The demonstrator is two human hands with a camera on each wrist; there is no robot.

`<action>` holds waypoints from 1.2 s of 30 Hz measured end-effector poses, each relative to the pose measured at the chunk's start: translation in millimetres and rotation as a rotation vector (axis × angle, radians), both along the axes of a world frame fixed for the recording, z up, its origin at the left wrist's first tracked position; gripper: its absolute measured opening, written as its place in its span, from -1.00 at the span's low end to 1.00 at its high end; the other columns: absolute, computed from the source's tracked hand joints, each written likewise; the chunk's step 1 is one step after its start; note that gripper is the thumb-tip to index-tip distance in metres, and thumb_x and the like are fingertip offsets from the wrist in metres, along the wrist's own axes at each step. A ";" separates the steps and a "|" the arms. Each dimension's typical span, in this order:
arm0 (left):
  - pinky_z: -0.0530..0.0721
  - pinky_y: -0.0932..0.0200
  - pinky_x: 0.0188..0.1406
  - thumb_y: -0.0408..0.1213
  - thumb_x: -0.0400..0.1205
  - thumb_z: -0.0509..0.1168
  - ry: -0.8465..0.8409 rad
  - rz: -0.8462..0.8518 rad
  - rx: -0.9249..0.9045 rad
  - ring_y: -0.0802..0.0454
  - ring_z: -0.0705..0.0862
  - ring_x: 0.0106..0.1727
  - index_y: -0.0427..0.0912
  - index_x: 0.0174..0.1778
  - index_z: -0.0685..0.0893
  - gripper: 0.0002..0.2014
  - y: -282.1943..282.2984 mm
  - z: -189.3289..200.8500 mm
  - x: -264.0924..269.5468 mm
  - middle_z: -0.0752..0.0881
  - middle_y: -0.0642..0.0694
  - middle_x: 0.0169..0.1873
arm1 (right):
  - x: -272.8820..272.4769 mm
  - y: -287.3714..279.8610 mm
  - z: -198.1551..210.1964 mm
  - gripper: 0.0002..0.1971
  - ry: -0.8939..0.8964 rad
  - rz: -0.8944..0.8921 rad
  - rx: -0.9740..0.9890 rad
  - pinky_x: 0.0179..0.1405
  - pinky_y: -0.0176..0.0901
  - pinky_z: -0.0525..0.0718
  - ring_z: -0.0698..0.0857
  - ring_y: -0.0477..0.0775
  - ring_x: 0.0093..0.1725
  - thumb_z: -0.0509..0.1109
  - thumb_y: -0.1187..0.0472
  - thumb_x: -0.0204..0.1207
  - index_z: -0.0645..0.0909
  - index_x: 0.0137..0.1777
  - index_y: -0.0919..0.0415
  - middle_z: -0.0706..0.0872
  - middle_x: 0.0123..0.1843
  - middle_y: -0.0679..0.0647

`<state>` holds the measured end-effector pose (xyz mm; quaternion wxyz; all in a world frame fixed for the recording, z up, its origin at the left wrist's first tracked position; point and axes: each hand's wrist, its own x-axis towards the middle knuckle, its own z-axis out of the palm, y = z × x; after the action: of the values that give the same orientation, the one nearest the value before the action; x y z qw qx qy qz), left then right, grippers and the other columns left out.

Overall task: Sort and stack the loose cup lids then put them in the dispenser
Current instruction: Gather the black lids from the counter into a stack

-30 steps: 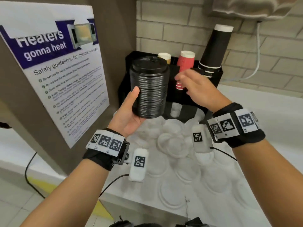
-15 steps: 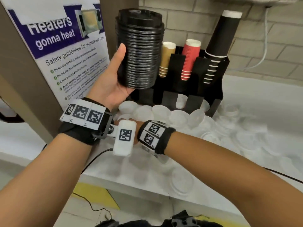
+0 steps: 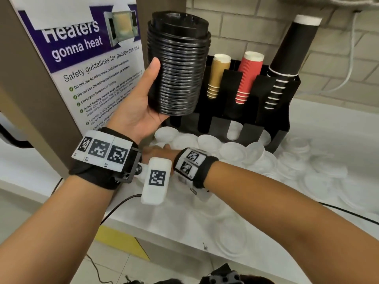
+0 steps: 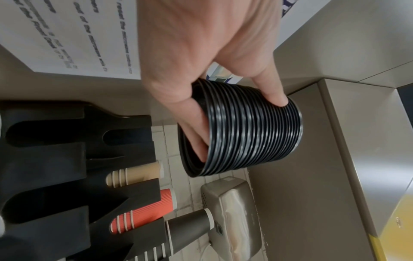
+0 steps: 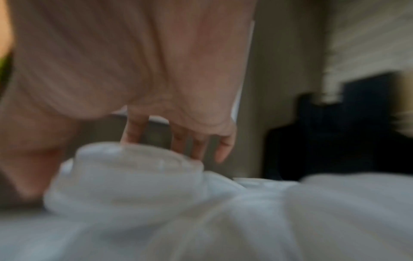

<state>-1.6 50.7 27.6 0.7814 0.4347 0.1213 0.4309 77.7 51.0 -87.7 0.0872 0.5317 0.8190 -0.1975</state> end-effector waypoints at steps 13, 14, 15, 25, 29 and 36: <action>0.57 -0.16 0.40 0.01 0.67 0.24 -0.031 -0.124 0.042 -0.19 0.56 0.47 -0.21 0.52 0.46 -0.45 1.2 0.7 34.2 0.60 -0.22 0.45 | 173.2 -55.2 42.4 -0.20 -0.339 -0.325 0.092 0.40 0.29 0.31 0.34 0.26 0.48 0.50 -0.11 0.39 0.15 0.56 -0.22 0.32 0.49 0.10; 0.56 -0.17 0.42 0.01 0.70 0.19 -0.030 -0.135 0.041 -0.19 0.56 0.47 -0.21 0.52 0.46 -0.48 1.0 0.0 37.1 0.60 -0.22 0.44 | 172.5 -65.8 40.6 -0.22 -0.342 -0.283 0.181 0.40 0.25 0.28 0.28 0.23 0.51 0.49 -0.11 0.41 0.18 0.58 -0.19 0.27 0.53 0.08; 0.55 -0.17 0.43 0.01 0.72 0.16 -0.029 -0.144 0.039 -0.20 0.56 0.48 -0.20 0.52 0.46 -0.49 0.7 -0.4 40.0 0.59 -0.22 0.45 | 167.9 -77.4 39.9 -0.26 -0.284 -0.210 0.252 0.37 0.17 0.28 0.28 0.18 0.49 0.47 -0.12 0.42 0.24 0.56 -0.16 0.27 0.52 0.05; 0.54 -0.16 0.45 0.03 0.72 0.16 -0.002 -0.177 0.031 -0.19 0.56 0.47 -0.21 0.51 0.48 -0.49 -13.5 -4.7 62.9 0.59 -0.22 0.45 | 120.8 -188.7 15.9 -0.19 -0.395 0.546 0.000 0.19 0.04 0.40 0.36 0.16 0.36 0.61 -0.06 0.27 0.35 0.52 -0.12 0.38 0.43 0.08; 0.56 -0.15 0.43 0.03 0.73 0.15 0.003 -0.163 0.039 -0.19 0.56 0.48 -0.21 0.54 0.45 -0.48 -19.2 -6.4 61.2 0.58 -0.22 0.46 | 122.7 -193.6 6.7 -0.28 -0.416 0.529 0.032 0.23 0.03 0.39 0.36 0.17 0.36 0.53 0.14 0.39 0.33 0.53 -0.07 0.36 0.43 0.10; 0.54 -0.13 0.44 0.04 0.73 0.12 -0.030 -0.129 0.063 -0.17 0.52 0.51 -0.22 0.58 0.39 -0.44 -19.7 4.0 48.6 0.54 -0.21 0.50 | 141.3 -172.5 40.5 -0.29 -0.058 0.231 0.196 0.13 -0.01 0.46 0.48 0.15 0.14 0.53 -0.11 0.28 0.44 0.46 -0.10 0.48 0.27 0.14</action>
<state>46.9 31.0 31.6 0.7952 0.4596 0.0674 0.3898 219.0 -121.6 -47.2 0.0807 0.4453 0.8872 -0.0896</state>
